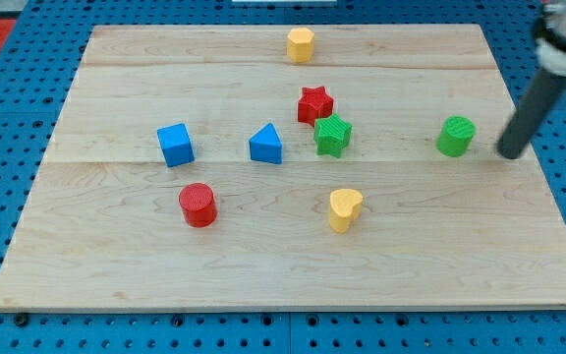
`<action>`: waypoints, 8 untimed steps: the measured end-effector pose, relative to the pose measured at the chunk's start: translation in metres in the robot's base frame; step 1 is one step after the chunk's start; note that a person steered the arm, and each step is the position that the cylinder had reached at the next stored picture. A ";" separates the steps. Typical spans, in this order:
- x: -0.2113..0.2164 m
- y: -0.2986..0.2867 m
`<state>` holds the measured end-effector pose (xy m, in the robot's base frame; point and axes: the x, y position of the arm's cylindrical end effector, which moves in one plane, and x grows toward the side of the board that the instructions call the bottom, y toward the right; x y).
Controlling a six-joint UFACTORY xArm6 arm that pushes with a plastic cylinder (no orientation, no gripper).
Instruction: Bring the green circle below the yellow hexagon
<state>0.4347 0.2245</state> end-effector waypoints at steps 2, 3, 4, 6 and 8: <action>-0.095 -0.066; -0.056 -0.025; -0.015 -0.025; -0.085 -0.117; -0.081 -0.088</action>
<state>0.3537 0.1370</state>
